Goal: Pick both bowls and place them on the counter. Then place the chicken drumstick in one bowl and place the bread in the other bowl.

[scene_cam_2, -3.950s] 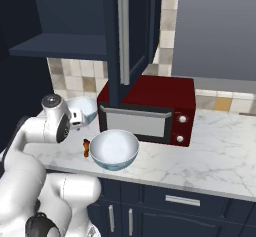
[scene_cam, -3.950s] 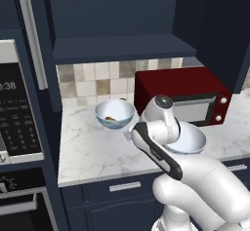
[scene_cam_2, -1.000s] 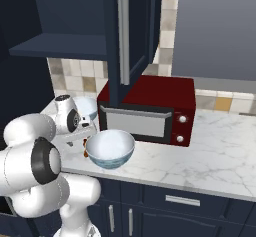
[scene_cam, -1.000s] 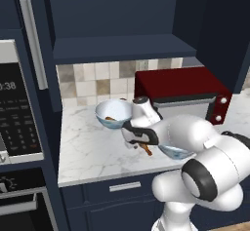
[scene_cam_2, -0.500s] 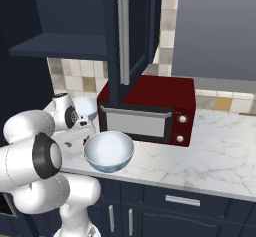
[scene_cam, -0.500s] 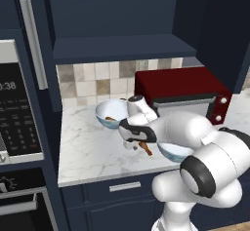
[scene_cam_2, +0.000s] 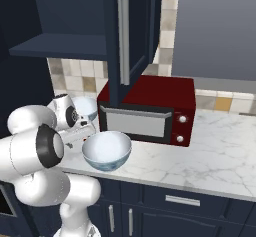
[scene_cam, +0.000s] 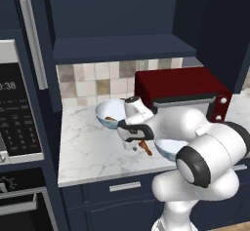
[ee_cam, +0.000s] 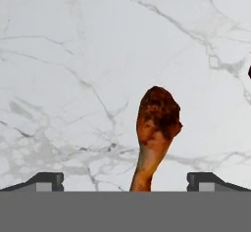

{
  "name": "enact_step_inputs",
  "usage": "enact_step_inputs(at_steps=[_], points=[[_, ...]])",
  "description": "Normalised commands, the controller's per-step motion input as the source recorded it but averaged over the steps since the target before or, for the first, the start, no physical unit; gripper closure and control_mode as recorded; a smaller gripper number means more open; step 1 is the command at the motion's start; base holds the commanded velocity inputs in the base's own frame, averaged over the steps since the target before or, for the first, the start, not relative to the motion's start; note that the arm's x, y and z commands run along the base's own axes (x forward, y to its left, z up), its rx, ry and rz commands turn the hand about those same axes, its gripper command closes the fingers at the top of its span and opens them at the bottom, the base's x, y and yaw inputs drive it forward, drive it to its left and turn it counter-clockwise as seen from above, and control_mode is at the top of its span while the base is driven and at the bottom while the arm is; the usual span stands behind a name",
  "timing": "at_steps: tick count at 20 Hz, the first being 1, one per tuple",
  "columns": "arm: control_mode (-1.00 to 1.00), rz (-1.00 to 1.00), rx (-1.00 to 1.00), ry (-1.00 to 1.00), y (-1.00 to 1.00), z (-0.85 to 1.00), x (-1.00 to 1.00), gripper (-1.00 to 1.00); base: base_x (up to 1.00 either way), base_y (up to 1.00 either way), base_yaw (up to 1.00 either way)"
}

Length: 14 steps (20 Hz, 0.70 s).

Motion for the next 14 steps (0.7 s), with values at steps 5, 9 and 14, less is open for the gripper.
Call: enact_step_inputs(at_steps=[5, 9, 14], points=[[-1.0, 0.03, -0.01, 0.01, 0.0, -0.11, -0.07, -1.0, 0.0, 0.0, 0.0], [-1.0, 0.02, -0.03, 0.05, -0.03, -0.24, 0.02, -1.0, 0.0, 0.0, 0.0], [-1.0, 0.05, -0.02, 0.01, -0.06, -0.21, 0.09, -1.0, 0.0, 0.0, 0.0]])
